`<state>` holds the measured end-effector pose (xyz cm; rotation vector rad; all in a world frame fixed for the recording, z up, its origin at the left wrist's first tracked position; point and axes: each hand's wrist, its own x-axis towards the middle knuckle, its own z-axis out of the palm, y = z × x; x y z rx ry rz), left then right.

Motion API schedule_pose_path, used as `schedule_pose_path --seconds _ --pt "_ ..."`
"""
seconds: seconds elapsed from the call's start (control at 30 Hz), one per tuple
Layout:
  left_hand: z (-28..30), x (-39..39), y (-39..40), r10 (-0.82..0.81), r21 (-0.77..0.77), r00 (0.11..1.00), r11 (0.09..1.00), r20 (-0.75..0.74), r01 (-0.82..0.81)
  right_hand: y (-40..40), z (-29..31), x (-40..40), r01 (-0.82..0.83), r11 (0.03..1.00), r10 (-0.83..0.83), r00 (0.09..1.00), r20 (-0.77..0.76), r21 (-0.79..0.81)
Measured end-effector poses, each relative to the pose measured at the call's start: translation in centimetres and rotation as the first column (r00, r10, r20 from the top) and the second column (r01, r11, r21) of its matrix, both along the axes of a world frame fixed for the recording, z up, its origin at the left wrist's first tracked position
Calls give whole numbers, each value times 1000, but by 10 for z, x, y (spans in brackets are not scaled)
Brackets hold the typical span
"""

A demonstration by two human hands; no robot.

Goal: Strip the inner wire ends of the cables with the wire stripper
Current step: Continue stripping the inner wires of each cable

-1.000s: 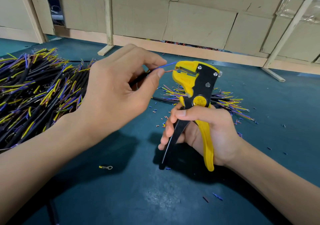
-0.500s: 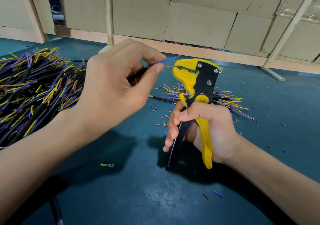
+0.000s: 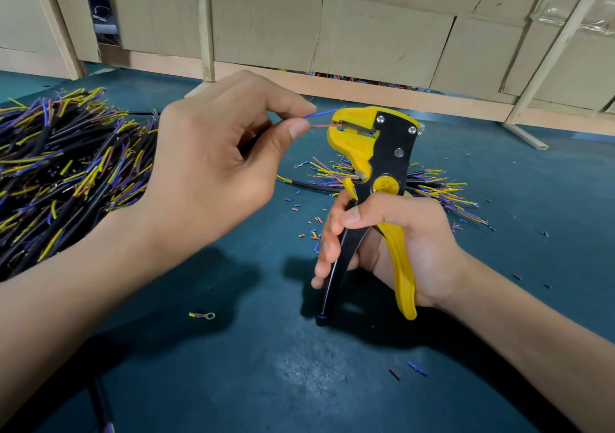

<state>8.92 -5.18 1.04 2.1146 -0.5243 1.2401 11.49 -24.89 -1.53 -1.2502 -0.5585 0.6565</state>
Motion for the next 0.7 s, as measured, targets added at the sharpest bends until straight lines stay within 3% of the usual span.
schedule_pose_path --seconds 0.3,0.5,0.7 --pt "0 0 1 37 36 999 999 12 -37 0 1 0 -9 1000 9 1000 15 0" --pt "-1 2 0 -85 -40 996 996 -26 84 2 3 -1 -15 1000 16 999 28 -8" --pt "0 1 0 -101 -55 995 994 -28 99 2 2 -1 -16 1000 16 1000 10 -3"
